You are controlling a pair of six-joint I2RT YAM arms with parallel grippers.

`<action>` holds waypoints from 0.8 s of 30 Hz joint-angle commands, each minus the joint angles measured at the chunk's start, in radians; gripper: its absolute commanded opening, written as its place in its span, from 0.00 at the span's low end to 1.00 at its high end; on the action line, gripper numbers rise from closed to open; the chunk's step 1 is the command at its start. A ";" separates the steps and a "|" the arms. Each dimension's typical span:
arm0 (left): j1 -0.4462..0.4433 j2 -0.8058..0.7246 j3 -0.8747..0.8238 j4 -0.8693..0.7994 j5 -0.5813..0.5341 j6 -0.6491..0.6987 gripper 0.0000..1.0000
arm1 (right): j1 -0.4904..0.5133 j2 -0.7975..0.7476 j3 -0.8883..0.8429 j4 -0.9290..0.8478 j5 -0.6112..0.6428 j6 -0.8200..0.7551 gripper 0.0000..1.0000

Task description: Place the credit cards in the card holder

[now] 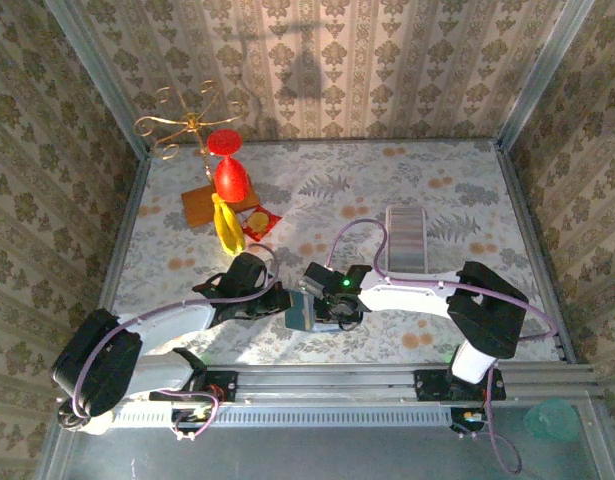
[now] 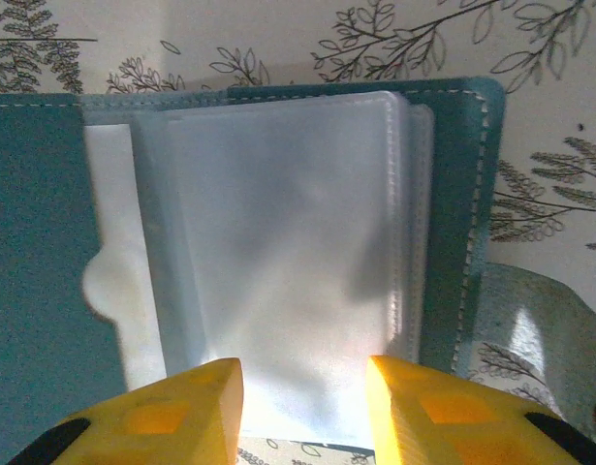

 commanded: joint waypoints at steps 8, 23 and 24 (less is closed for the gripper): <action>-0.009 0.041 -0.032 0.034 -0.011 -0.014 0.00 | 0.012 0.067 -0.010 0.088 -0.042 0.039 0.47; -0.010 0.084 -0.107 0.123 -0.015 -0.060 0.04 | 0.013 0.020 -0.098 0.481 -0.148 0.085 0.50; -0.010 0.084 -0.110 0.130 -0.015 -0.065 0.04 | 0.013 0.021 -0.101 0.496 -0.156 0.087 0.50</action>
